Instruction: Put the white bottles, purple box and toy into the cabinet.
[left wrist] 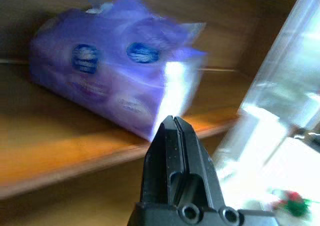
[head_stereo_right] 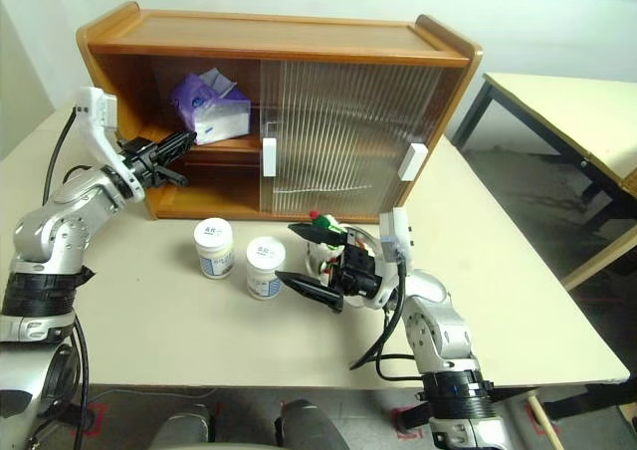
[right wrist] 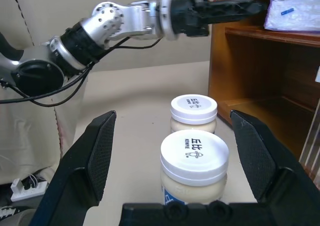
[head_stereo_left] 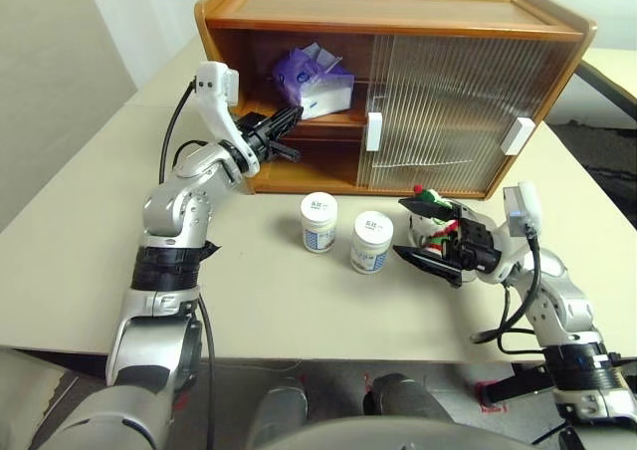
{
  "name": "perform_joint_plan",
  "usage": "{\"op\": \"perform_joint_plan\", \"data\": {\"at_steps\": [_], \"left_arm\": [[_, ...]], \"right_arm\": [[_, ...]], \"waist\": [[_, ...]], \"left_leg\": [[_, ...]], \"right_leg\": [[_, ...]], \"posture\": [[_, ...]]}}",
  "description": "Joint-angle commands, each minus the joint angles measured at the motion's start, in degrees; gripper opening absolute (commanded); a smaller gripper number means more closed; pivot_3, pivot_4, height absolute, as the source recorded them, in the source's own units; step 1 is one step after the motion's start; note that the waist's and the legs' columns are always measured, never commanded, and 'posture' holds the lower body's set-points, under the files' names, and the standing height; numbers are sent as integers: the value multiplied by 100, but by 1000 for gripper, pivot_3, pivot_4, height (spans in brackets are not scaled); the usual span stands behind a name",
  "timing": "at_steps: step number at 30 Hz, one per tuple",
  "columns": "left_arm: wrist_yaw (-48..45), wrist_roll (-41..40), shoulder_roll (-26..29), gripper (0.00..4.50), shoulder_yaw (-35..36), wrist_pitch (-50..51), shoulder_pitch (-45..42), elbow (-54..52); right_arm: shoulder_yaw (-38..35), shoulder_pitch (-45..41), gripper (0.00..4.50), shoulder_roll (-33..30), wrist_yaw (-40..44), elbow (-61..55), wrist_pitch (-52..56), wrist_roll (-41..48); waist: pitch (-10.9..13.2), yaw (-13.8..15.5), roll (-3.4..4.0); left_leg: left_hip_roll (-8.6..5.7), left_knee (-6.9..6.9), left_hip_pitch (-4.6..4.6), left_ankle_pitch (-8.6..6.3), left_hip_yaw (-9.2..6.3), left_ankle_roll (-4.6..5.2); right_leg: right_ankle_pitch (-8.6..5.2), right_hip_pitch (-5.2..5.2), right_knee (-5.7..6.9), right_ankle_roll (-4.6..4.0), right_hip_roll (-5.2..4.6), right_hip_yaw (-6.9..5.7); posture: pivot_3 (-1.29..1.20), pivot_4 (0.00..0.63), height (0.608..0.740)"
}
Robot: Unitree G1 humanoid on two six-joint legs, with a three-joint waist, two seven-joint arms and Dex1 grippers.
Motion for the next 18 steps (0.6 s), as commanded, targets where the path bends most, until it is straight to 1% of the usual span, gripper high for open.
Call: {"op": "perform_joint_plan", "data": {"at_steps": [1,4,7,9,11,13,15,18], "left_arm": [[23,469,-249,35,-141,-456,-435,825],[111,855,-433,35,-214,-794,-838,1531],[302,1252,-446,35,-229,-1007,-1118,2111],[398,1433,-436,35,-201,-1161,-1243,2401],[263,1453,-479,35,-162,-1320,-1283,2491],[-4,1347,-534,35,-162,-1384,-1212,2296],[-426,1124,-564,35,-185,-1383,-995,1821],[-656,740,-515,35,-45,-937,-460,880]], "right_arm": [[22,22,4500,-11,-69,-67,49,-23],[22,92,4500,-13,-111,-111,46,-42],[12,131,4500,-26,-151,-164,45,-43],[5,150,4500,-28,-183,-196,44,-40],[16,181,4500,-20,-213,-228,32,-50],[33,210,4500,-16,-233,-258,21,-62],[32,213,4500,-14,-254,-274,25,-53],[29,220,4500,-28,-260,-298,38,-36]], "waist": [[0,-4,0],[1,12,-1],[1,-34,-1],[1,-76,-1],[1,-102,-1],[2,-113,-3],[3,-119,-4],[2,-173,-4]], "left_leg": [[0,0,-1,0,0,1],[-2,3,-4,-1,-2,6],[-2,3,-5,-2,-1,9],[-2,1,-3,-1,-1,10],[-2,0,-2,5,-1,20],[-4,0,-2,9,-1,25],[-7,5,-4,11,-3,27],[-13,6,-5,11,-1,26]], "right_leg": [[-2,0,0,3,0,0],[-11,2,-3,22,0,2],[-24,6,-4,47,-2,6],[-27,6,-3,54,-2,5],[-33,7,-2,72,-1,3],[-30,9,-3,77,-1,3],[-29,12,-3,78,-1,3],[-30,14,-5,78,-4,5]], "posture": [[-188,0,740],[-196,0,740],[-207,0,740],[-217,0,740],[-220,0,740],[-224,0,740],[-224,0,740],[-222,0,740]]}}
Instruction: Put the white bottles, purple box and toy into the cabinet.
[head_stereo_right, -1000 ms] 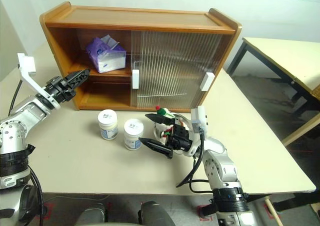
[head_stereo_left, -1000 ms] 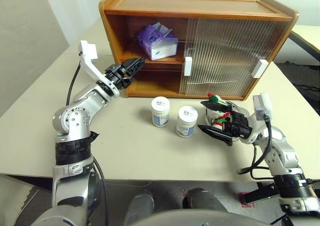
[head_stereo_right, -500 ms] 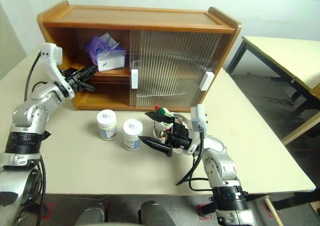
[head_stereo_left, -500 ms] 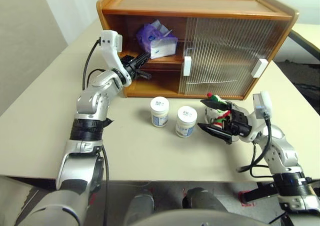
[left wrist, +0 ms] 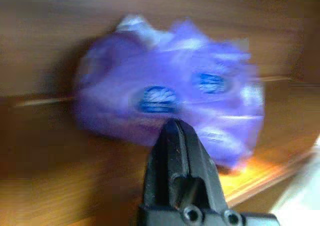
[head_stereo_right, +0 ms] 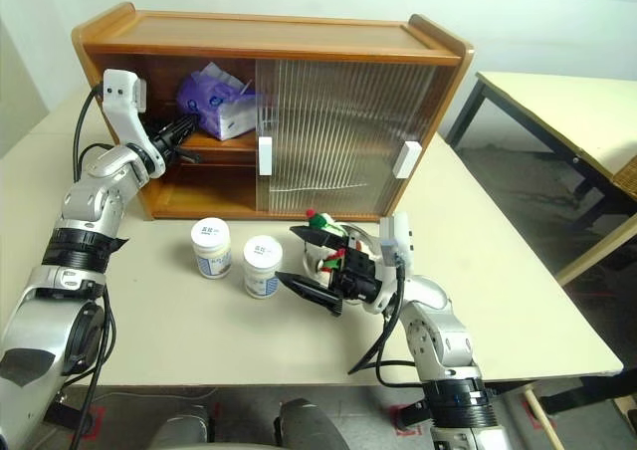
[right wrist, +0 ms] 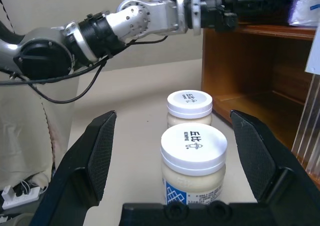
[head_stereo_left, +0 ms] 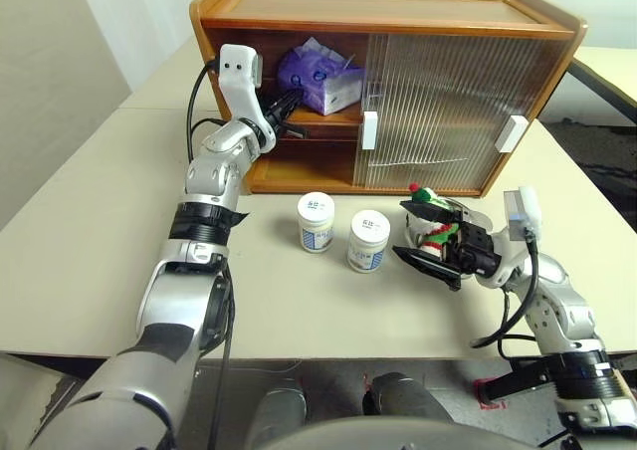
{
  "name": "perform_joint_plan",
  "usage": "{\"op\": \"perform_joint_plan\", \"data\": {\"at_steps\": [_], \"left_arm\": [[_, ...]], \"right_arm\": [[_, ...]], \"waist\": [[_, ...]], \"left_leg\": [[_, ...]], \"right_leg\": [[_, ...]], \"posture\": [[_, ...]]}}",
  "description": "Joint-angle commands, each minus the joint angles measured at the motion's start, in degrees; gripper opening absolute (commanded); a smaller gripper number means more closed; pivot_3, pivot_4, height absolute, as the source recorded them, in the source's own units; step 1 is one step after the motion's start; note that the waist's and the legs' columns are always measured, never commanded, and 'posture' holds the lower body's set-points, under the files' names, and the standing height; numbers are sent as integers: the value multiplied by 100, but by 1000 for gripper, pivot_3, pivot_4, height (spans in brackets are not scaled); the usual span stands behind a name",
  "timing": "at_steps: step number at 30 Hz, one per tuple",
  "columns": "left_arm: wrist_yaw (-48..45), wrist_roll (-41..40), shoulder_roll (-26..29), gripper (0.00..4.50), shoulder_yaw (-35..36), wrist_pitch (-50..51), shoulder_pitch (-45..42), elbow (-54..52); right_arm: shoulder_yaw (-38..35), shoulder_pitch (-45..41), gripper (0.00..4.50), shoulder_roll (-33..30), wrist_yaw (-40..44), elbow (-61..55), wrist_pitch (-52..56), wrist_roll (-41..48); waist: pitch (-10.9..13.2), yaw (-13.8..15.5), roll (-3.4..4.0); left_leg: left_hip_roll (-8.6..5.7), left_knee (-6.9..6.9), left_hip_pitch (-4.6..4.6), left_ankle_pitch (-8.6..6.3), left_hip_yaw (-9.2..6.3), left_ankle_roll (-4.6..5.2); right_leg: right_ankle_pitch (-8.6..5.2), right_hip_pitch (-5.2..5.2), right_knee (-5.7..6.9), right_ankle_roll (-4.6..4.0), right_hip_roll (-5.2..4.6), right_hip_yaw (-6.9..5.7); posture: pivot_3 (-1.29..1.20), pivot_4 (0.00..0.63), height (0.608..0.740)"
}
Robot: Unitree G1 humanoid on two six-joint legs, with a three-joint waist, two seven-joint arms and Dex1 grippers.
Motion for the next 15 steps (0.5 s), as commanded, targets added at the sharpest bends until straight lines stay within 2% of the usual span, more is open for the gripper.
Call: {"op": "perform_joint_plan", "data": {"at_steps": [1,6,10,13,15], "left_arm": [[-291,-402,55,35,105,536,563,-983],[-1108,-899,649,35,282,733,1583,-2177],[-1768,-1113,1264,35,443,822,2492,-2645],[-2447,-1233,1688,595,606,521,3235,-2750],[-2707,-1346,1836,1292,650,496,3451,-2765]], "right_arm": [[30,6,4500,-49,-9,-114,25,-28],[30,-43,4500,-105,76,-60,71,2],[67,-166,4500,-109,155,69,81,-18],[77,-214,4500,-94,161,102,98,0],[72,-226,4500,-94,158,99,112,15]], "waist": [[0,-46,1],[-1,-137,2],[-6,-43,8],[-17,-56,23],[-17,-37,23]], "left_leg": [[0,-1,-2,0,1,-1],[2,-14,-4,1,2,-10],[1,-10,-9,-1,-1,-9],[10,-20,4,-30,-5,-25],[23,-25,-4,-37,-9,-37]], "right_leg": [[0,-1,-1,0,0,0],[-10,-13,4,-12,2,-1],[-10,-11,4,-28,2,-1],[-2,-23,6,-72,-3,0],[4,-42,10,-102,-2,-14]], "posture": [[-222,0,740],[-197,0,740],[-183,0,740],[-167,0,740],[-169,0,740]]}}
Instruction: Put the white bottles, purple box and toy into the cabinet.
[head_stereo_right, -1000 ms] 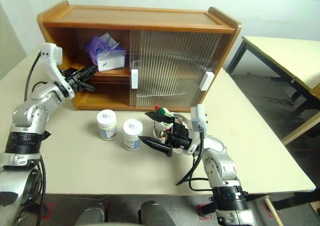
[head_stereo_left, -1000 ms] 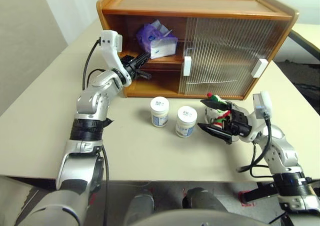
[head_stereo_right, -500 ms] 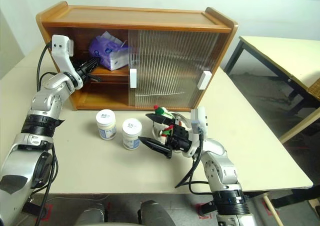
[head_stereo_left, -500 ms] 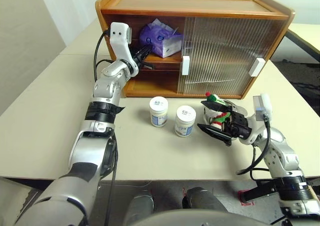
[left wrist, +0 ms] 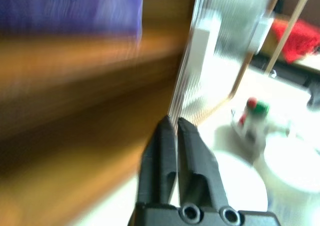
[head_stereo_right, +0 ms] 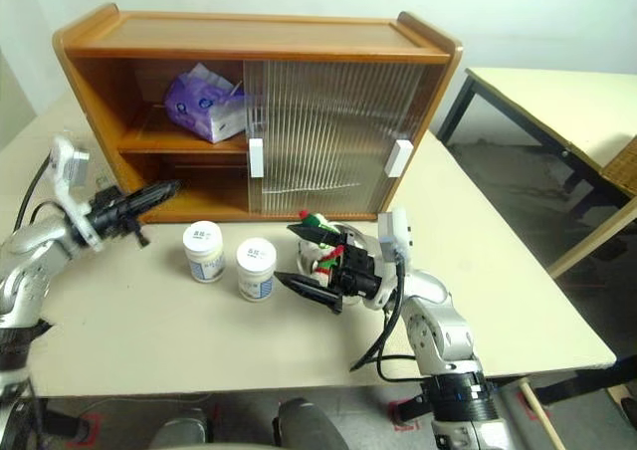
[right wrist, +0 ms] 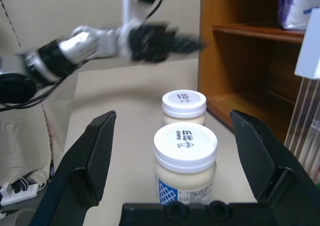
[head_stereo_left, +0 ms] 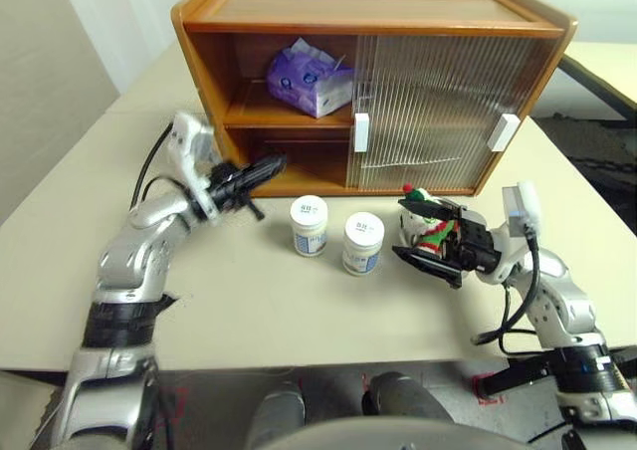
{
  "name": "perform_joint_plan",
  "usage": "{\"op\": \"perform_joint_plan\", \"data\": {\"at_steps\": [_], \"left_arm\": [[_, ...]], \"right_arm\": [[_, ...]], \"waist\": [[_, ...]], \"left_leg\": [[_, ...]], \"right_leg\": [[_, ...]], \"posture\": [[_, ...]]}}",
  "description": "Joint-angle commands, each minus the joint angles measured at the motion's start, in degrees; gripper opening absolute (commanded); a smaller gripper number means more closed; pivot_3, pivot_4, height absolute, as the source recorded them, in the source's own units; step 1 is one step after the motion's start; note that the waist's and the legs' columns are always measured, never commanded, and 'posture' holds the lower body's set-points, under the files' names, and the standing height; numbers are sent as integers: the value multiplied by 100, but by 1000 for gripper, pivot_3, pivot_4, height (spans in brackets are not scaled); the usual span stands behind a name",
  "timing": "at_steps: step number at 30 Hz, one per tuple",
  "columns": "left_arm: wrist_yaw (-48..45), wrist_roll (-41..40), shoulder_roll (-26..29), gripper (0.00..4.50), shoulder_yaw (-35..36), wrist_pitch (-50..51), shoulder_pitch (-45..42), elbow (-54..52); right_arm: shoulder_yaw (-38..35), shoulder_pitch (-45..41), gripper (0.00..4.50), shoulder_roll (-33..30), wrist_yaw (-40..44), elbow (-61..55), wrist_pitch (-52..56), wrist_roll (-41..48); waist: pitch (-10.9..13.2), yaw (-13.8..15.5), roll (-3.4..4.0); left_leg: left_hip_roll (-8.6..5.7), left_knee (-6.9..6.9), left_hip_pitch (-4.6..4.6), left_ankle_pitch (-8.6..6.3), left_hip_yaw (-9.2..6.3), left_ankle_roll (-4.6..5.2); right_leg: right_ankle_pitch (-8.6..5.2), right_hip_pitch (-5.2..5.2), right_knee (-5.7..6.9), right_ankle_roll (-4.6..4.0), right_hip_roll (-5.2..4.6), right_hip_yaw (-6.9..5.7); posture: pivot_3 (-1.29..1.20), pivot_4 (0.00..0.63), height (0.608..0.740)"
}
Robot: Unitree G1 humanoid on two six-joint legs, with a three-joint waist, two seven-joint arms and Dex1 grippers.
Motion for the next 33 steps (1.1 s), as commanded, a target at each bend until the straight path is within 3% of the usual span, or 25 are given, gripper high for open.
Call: {"op": "perform_joint_plan", "data": {"at_steps": [1,4,9,16,33], "left_arm": [[-589,-146,221,1662,80,-212,220,-102],[-1270,318,583,2683,-262,-886,587,162],[-1513,478,591,4393,-466,-1166,842,423],[-1384,884,362,4451,-945,-1225,822,703],[-518,1893,-573,4451,-1667,-1667,197,1730]], "right_arm": [[8,-51,4500,-14,22,21,63,17],[-36,6,4500,-62,132,-13,89,111],[-79,47,4500,-116,182,-74,140,168],[-113,102,4500,-116,160,-155,128,159],[-174,148,4500,-182,135,-263,181,205]], "waist": [[0,52,0],[-12,91,18],[-32,72,47],[-66,43,79],[-70,12,80]], "left_leg": [[3,-2,-1,-1,-5,-2],[12,-6,1,-6,-11,-8],[16,-12,-10,-18,-6,-15],[27,-4,-80,-17,0,-15],[21,14,-75,-8,8,-5]], "right_leg": [[0,-18,1,-8,1,-5],[-4,-40,2,-24,0,-11],[-6,-62,2,-33,-3,-8],[4,-105,9,-41,3,-13],[20,-83,6,-14,6,-7]], "posture": [[-168,0,740],[-168,0,740],[-185,0,740],[-192,0,740],[-205,0,740]]}}
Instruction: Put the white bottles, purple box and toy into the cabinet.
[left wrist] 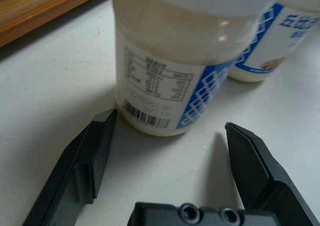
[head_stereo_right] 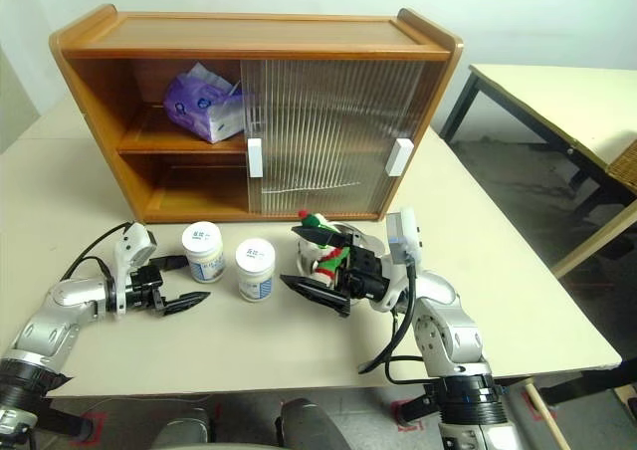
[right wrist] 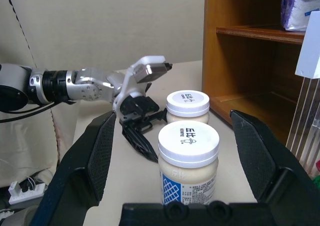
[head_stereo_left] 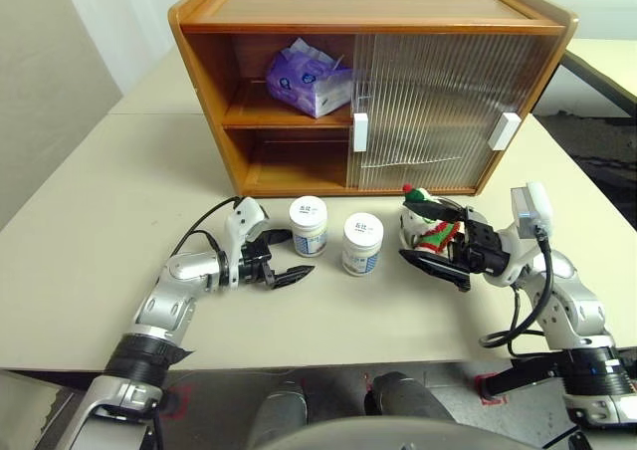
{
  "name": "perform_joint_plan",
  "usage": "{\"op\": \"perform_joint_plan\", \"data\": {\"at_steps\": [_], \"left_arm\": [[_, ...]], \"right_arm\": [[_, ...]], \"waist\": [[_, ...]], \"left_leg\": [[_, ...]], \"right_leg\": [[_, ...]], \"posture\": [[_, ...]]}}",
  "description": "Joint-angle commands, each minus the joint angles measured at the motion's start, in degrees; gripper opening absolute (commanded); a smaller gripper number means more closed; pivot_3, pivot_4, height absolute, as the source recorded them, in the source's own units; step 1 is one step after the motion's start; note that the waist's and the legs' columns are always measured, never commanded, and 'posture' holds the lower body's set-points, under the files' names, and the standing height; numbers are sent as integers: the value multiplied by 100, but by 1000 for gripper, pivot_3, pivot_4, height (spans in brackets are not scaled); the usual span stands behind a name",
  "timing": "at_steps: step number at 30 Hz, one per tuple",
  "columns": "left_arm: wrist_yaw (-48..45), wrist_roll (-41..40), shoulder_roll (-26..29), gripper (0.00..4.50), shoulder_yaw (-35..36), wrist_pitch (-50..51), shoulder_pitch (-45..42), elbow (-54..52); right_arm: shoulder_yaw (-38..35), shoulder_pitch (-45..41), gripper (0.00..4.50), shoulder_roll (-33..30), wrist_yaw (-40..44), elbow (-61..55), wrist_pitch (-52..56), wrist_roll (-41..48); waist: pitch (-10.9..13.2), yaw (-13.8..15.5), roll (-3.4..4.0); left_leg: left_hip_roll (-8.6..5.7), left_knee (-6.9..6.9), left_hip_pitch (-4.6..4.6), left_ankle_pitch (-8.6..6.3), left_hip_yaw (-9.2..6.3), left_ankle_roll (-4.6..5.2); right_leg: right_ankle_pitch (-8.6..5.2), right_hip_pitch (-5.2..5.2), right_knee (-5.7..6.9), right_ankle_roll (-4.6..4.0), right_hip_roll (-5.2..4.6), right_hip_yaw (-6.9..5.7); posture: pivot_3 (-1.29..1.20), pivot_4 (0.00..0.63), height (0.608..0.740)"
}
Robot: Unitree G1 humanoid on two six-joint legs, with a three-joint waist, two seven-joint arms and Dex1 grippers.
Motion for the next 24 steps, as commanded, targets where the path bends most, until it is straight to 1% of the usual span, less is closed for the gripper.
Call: {"op": "perform_joint_plan", "data": {"at_steps": [1,4,7,12,15,18,20,24], "left_arm": [[61,248,-134,4451,-240,-148,-73,271],[223,193,-329,4451,-166,-93,-164,366],[268,260,-407,4451,-196,-130,-232,478],[532,187,-741,4451,-96,-75,-340,700],[546,212,-838,4451,-127,9,-341,715],[613,156,-983,3812,-79,112,-372,740],[624,162,-1028,3202,-65,132,-393,744],[591,169,-1049,3169,-72,116,-398,726]], "right_arm": [[-52,70,4500,-52,-23,-109,63,60],[-60,90,4500,-55,-35,-137,91,68],[-56,110,4500,-53,-39,-150,103,59],[-41,111,4500,-49,-28,-129,95,42],[-28,108,4500,-36,-24,-112,76,26],[-13,110,4500,-26,-19,-102,66,15],[-13,109,4500,-23,-21,-100,68,17],[-16,93,4500,-28,-10,-75,58,7]], "waist": [[-1,8,1],[-5,29,8],[-5,31,6],[-4,34,7],[-4,34,7],[-4,34,7],[-4,46,7],[-4,67,7]], "left_leg": [[-1,1,1,1,0,1],[-8,3,6,7,-3,11],[-18,4,27,11,-6,19],[-24,5,59,11,-6,19],[-27,4,71,11,-7,18],[-28,2,73,10,-6,17],[-30,1,73,10,-6,17],[-33,0,72,10,-6,17]], "right_leg": [[-1,4,-1,3,0,1],[-3,14,-4,12,-2,3],[-5,14,-6,20,-8,8],[-24,47,-7,52,-11,9],[-26,59,-8,56,-13,9],[-26,61,-9,55,-13,9],[-27,61,-9,53,-13,9],[-28,66,-12,54,-14,12]], "posture": [[-204,0,740],[-204,0,740],[-202,0,740],[-202,0,740],[-201,0,740],[-201,0,740],[-201,0,740],[-208,0,740]]}}
